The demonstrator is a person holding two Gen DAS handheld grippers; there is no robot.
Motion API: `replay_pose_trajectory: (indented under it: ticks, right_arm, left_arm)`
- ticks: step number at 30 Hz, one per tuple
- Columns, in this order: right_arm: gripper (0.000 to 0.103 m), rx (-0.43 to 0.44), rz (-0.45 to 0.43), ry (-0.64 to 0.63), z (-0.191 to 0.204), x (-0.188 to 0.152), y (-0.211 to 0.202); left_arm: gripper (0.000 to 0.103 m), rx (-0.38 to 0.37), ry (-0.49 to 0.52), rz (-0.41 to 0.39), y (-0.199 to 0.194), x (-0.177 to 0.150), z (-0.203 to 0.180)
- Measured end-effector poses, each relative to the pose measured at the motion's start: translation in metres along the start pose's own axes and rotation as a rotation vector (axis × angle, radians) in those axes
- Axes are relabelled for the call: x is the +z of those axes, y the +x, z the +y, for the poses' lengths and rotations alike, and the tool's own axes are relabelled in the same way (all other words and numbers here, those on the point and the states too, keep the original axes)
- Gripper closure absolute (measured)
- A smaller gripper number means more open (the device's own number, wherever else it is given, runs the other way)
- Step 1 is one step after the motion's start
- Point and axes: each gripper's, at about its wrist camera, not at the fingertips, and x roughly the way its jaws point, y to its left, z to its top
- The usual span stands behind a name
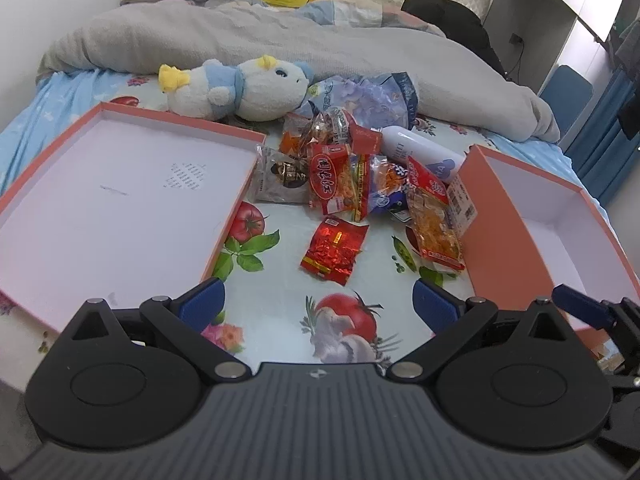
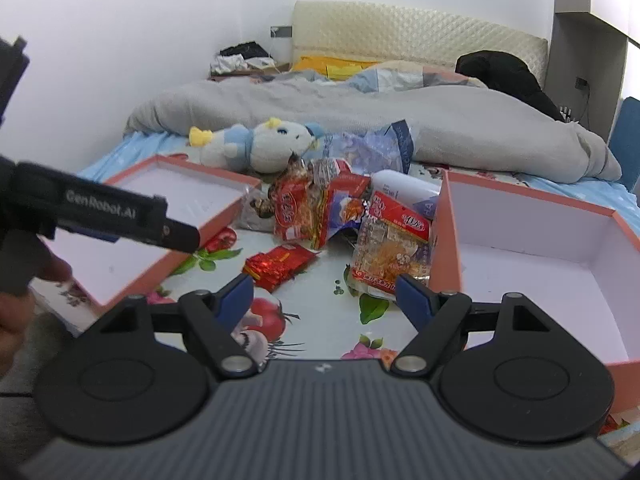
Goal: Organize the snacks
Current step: 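Move the left tool toward the red foil packet while the right tool approaches the orange snack bag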
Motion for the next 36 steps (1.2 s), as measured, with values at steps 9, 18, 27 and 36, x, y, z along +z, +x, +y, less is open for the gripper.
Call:
replay_pose_trajectory:
  ticks: [9,18,27,36]
  right_arm:
    - [0.03,-0.029,0.065,-0.035,0.001,-0.008,0.045]
    - [0.031,-0.062,0.116,-0.103,0.003,-0.011,0.09]
    - [0.031,-0.126,0.155,-0.194,0.002,-0.016,0.134]
    - [0.036,-0.166,0.182,-0.271,0.003,-0.015,0.166]
  left_arm:
    - [0.003,-0.069,0.011,0.045,0.051,0.013,0.004]
    - [0.003,-0.116,0.03,0.067,0.093,0.026,0.002]
    - [0.004,-0.13,0.103,0.143,0.138,0.026,-0.003]
    - [0.015,-0.131,0.229,0.185,0.166,0.029,-0.015]
